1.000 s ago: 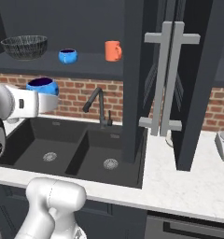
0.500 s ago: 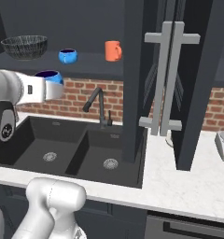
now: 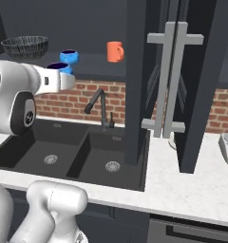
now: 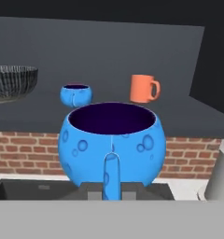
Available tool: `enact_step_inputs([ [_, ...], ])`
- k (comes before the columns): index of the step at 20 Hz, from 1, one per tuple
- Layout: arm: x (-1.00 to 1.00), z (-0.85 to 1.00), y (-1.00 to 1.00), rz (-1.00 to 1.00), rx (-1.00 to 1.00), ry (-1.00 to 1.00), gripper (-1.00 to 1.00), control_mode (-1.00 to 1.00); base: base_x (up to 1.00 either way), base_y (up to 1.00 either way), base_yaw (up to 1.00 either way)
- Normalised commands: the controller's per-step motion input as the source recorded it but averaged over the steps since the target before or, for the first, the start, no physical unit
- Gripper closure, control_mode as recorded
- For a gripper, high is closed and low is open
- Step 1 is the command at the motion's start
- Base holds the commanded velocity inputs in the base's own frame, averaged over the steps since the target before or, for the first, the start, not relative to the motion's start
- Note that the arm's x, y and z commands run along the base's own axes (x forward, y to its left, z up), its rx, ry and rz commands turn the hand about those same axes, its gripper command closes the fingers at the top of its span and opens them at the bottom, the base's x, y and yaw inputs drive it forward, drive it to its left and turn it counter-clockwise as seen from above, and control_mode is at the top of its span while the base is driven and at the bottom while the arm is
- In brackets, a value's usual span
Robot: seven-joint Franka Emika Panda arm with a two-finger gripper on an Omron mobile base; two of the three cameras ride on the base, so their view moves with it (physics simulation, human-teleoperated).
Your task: Gather all objects into one cabinet and sort the glasses and bowls to opposite sides.
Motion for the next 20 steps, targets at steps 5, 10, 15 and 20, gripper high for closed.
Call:
enact_step_inputs([
  [5, 0.57, 0.0, 0.0, 0.0, 0.0, 0.0, 1.0, -1.0, 0.0, 0.0, 0.0],
  [10, 0.61, 0.0, 0.0, 0.0, 0.0, 0.0, 1.0, -1.0, 0.0, 0.0, 0.0],
  [15, 0.55, 0.0, 0.0, 0.0, 0.0, 0.0, 1.0, -1.0, 0.0, 0.0, 0.0],
  [20, 0.52, -0.01, 0.0, 0.0, 0.0, 0.0, 1.0, -1.0, 0.0, 0.0, 0.0],
])
